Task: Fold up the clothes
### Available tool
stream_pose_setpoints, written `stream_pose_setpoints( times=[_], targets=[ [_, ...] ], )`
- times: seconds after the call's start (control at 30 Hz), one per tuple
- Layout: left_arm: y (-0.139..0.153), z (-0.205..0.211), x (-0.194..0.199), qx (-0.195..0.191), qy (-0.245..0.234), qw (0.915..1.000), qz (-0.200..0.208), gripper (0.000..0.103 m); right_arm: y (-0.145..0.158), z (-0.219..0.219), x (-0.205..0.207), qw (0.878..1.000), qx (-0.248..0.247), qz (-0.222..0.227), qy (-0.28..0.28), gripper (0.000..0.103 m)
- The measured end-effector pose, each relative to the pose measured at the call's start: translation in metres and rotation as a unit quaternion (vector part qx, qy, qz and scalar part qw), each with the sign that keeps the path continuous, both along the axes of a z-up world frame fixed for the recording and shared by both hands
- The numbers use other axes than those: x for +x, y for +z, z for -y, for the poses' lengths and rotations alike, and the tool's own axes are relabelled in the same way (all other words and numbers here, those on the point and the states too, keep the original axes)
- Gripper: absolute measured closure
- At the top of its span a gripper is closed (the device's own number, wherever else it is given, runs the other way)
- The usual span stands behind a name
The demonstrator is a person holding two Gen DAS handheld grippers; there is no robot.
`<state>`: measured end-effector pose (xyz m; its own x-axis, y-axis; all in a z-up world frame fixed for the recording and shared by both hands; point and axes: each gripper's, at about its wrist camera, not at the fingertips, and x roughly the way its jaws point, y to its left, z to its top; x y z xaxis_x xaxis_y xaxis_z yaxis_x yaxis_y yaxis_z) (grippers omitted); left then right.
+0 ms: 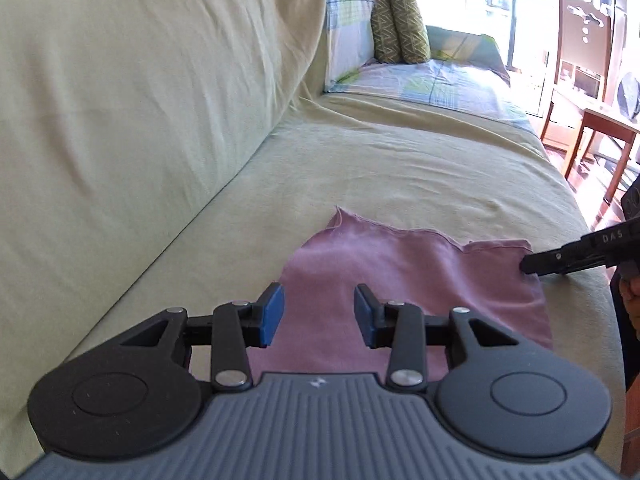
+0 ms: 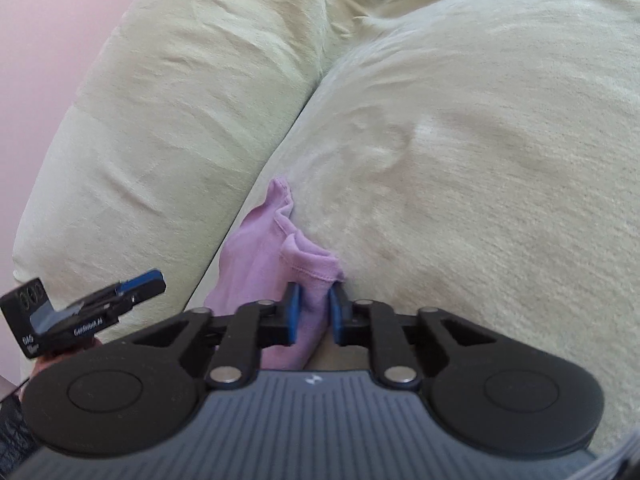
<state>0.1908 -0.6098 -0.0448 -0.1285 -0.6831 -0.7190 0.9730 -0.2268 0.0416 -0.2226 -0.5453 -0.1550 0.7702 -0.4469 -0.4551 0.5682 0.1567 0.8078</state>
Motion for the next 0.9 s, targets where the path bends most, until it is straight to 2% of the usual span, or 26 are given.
stream_pose_setpoints(
  times=[0.07,0.17,0.37,0.5,0.6,0.77,0.87,0.9],
  targets=[
    [-0.005,0.023,0.002,0.015,-0.011,0.9998,0.003,0.058,0.000,0.002,0.000,1.000,-0.010,-0.002,0.006,0.097],
    [-0.025,0.069,0.005,0.065,-0.034,0.9973,0.005,0.058,0.006,-0.002,0.002,0.998,-0.049,-0.021,0.028,0.098],
    [-0.063,0.126,0.002,0.156,-0.087,0.9837,0.021,0.058,0.006,-0.007,-0.002,0.994,-0.079,-0.041,0.063,0.099],
    [-0.070,0.143,0.002,0.195,-0.102,0.9754,0.002,0.058,0.006,-0.006,-0.006,0.993,-0.084,-0.040,0.079,0.100],
    [-0.072,0.145,-0.004,0.225,-0.129,0.9657,-0.007,0.058,0.006,-0.005,-0.007,0.992,-0.089,-0.037,0.087,0.100],
    [-0.074,0.143,-0.014,0.244,-0.150,0.9582,-0.003,0.061,0.005,-0.004,-0.008,0.990,-0.095,-0.034,0.094,0.100],
    [-0.074,0.146,-0.017,0.250,-0.165,0.9543,0.003,0.071,0.004,-0.003,-0.009,0.990,-0.096,-0.031,0.094,0.099],
    [-0.074,0.146,-0.019,0.251,-0.171,0.9528,0.006,0.083,0.003,-0.002,-0.009,0.991,-0.095,-0.029,0.095,0.099]
  ],
)
